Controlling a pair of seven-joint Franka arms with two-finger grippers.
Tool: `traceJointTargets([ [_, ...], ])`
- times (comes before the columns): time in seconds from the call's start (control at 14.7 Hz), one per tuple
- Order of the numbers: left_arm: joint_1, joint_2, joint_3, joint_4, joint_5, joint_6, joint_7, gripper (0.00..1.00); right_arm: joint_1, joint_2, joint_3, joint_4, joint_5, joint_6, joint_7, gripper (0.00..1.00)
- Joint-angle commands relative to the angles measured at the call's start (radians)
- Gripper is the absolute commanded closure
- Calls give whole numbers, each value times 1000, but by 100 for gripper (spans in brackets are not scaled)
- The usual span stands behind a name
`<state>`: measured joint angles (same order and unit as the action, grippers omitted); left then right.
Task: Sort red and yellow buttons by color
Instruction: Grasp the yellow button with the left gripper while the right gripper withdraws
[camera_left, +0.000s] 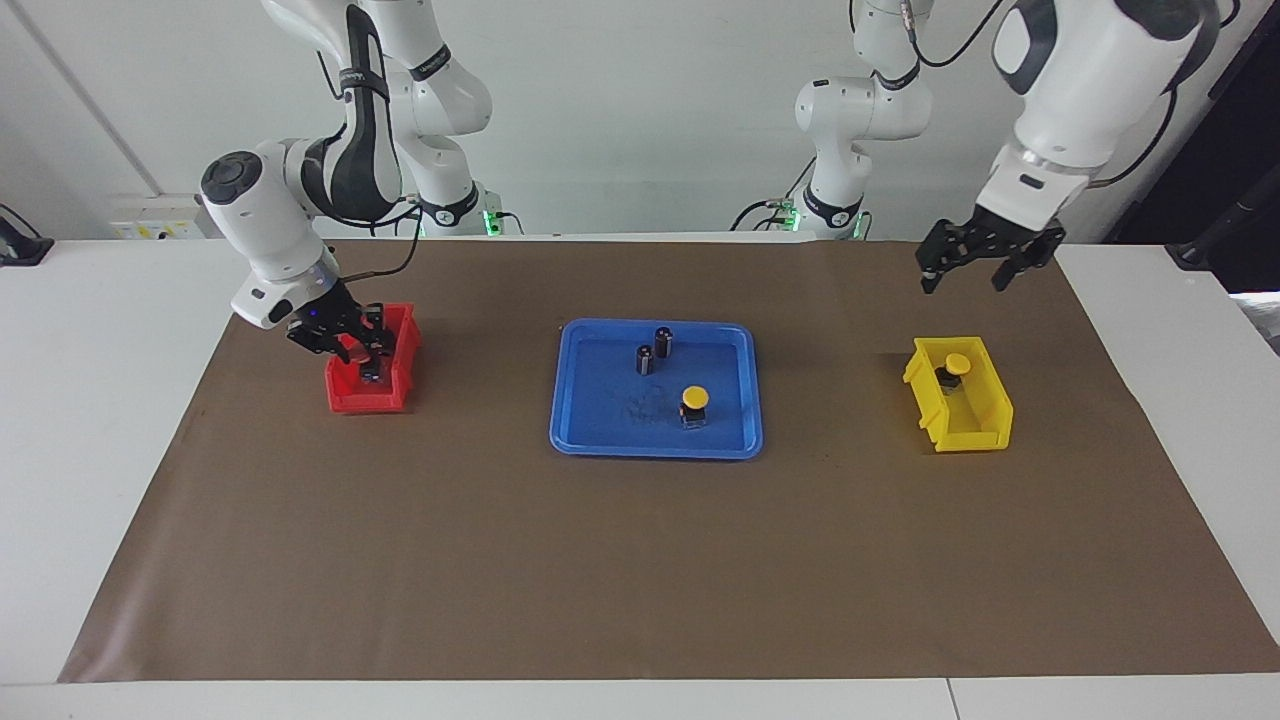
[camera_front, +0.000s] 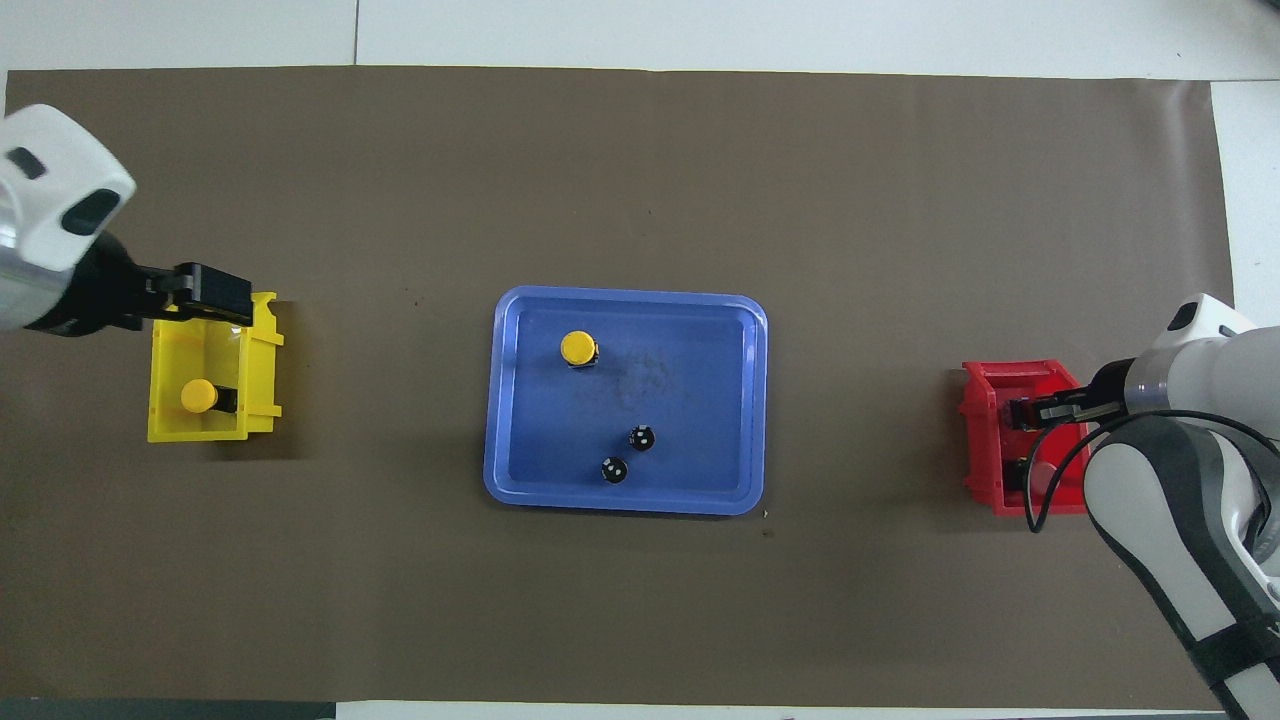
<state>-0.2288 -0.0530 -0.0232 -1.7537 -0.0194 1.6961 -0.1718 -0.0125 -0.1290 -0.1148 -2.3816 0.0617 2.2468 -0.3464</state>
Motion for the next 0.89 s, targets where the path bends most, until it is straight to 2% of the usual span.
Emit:
traceJointTargets([
  [0.0, -166, 14, 2, -134, -19, 199, -189, 0, -1, -18, 3, -39, 0, 37, 6, 77],
  [0.27, -354, 184, 2, -127, -24, 400, -394, 0, -1, 3, 3, -59, 0, 69, 6, 77],
  [0.41, -418, 244, 5, -107, -16, 448, -469, 0, 12, 3, 4, -61, 0, 73, 15, 76],
  [0.68, -471, 389, 8, -15, 19, 450, -540, 1, 13, 6, 4, -45, 0, 59, 15, 49],
  [0.82, -468, 404, 9, -16, 38, 464, -546, 3, 13, 15, 3, -13, -2, 27, 10, 49],
])
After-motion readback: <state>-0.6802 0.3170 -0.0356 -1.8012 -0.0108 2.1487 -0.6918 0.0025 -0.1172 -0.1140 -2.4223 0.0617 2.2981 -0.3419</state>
